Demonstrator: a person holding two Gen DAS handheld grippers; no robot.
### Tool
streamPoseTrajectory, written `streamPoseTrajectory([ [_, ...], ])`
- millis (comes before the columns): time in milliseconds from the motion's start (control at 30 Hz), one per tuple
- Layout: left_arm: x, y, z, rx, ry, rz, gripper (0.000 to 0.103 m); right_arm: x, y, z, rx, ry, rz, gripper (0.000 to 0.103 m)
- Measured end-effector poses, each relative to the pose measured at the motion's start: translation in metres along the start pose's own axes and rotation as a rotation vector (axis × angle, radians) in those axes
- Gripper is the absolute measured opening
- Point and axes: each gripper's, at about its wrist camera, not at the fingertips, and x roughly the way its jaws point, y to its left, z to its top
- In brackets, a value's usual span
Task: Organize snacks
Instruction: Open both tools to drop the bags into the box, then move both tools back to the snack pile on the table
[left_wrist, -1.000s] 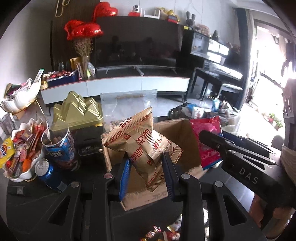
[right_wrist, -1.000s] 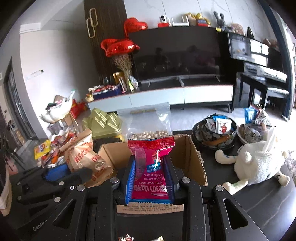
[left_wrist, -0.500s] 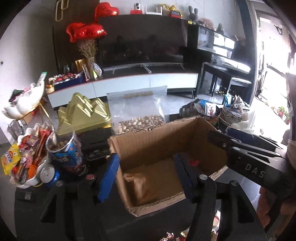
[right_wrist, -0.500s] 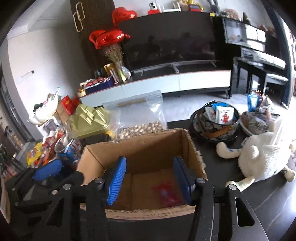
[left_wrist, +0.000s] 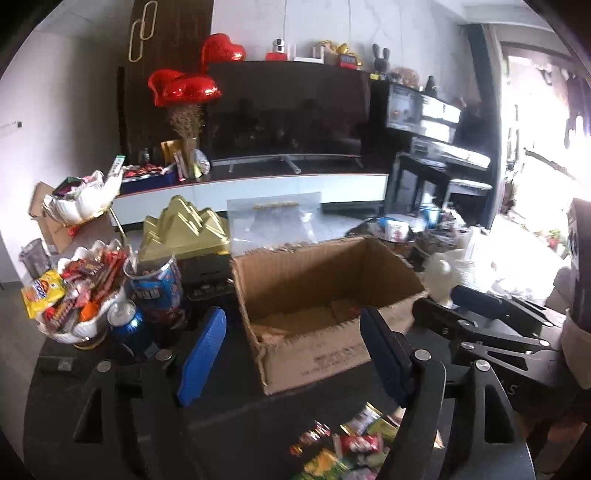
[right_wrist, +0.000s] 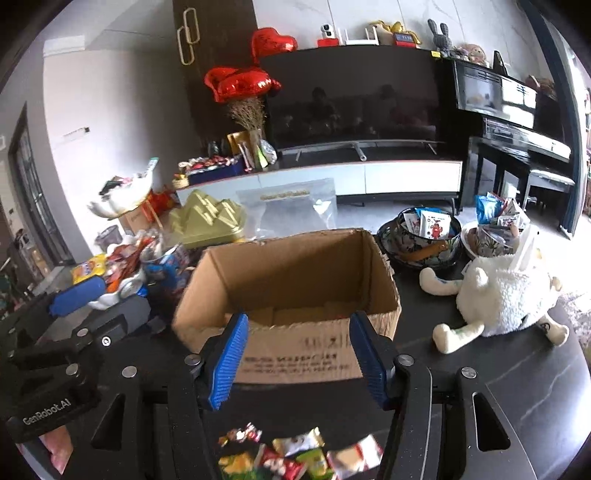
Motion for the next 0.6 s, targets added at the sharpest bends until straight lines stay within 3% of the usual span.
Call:
streamPoseTrajectory([
  [233, -0.027, -0.006, -0.024, 0.029, -0.010, -0.002, 0.076, -0.038, 0.007, -0.025, -0.021, -0.059, -0.032, 0.069],
  [600, -0.049, -0.022, -0.064, 0.051, 0.001, -0.046, 0.077, -0.066, -0.001, -0.061, 0.005, -0.057, -0.036, 0.079],
])
